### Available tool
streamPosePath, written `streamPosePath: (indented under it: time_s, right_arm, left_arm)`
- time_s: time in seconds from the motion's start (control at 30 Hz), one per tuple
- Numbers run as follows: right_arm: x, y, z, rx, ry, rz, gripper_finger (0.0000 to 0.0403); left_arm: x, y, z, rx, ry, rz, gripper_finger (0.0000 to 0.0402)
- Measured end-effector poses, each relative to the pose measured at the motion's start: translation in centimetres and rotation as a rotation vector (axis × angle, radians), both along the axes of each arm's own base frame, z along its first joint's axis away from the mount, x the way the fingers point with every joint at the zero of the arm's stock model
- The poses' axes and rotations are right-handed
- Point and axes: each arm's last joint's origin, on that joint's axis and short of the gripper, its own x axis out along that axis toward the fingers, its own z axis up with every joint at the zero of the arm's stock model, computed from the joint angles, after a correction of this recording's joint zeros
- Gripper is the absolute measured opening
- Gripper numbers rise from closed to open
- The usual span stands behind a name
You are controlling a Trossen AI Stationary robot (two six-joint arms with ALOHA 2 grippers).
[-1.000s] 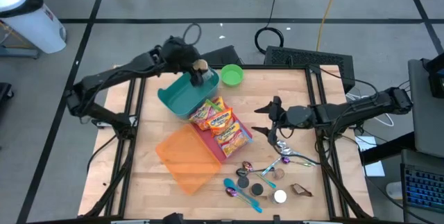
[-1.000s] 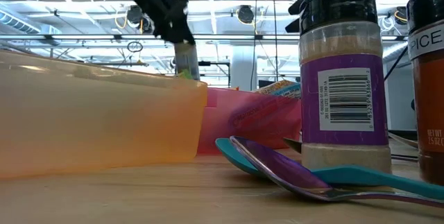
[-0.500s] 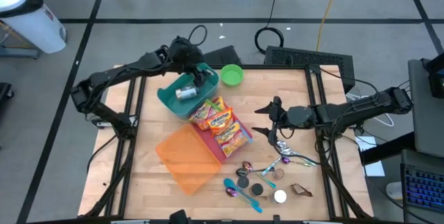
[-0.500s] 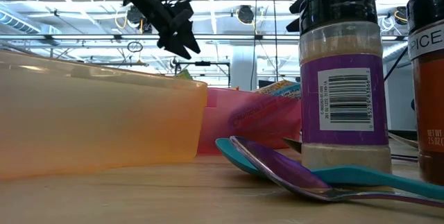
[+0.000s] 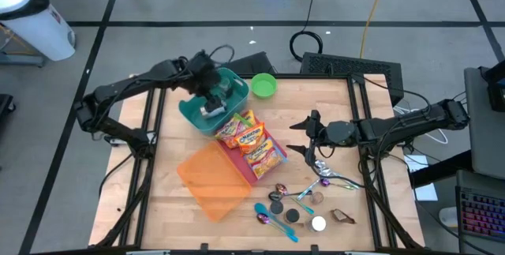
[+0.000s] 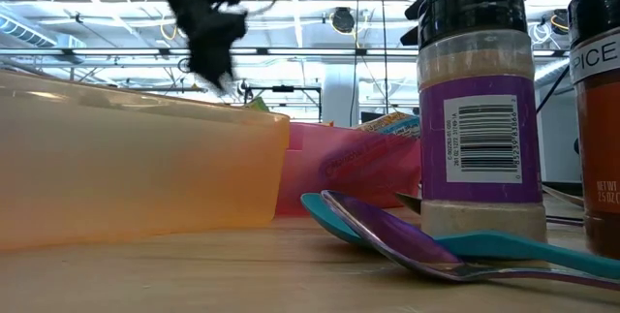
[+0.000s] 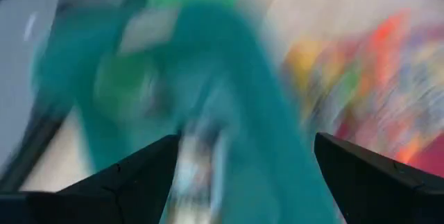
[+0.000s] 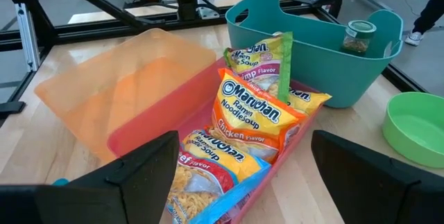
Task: Pick & Place Food Item
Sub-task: Put the orange seasoning pack into the green bin
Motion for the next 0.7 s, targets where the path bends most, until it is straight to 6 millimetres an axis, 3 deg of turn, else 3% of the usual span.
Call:
streamPosePath:
  time_s: [0.2, 0.33, 0.47, 0.53, 0.7]
  right_arm:
    - [0.0, 0.0, 0.0, -0.007, 0.001, 0.003, 0.0322]
    - [0.0, 0.0, 0.0, -0.004, 0.001, 0.002, 0.0322]
    - [0.0, 0.1, 0.1, 0.025, -0.006, 0.039, 0.0322]
    - [-0.2, 0.5, 0.8, 0.057, -0.050, 0.174, 0.0322]
    - [-1.7, 3.3, 4.3, 0.076, -0.350, 0.690, 0.0321]
  left_arm:
    - [-1.7, -0.6, -3.8, 0.025, 0.284, 0.157, 0.0337]
    - [-2.0, -0.5, -5.3, 0.030, 0.292, 0.178, 0.0341]
    - [-1.6, -0.4, -5.3, 0.029, 0.235, 0.158, 0.0339]
    - [-1.1, -0.4, -5.0, -0.002, 0.173, 0.129, 0.0335]
    - [0.0, -0.5, -3.7, -0.032, -0.057, -0.049, 0.0326]
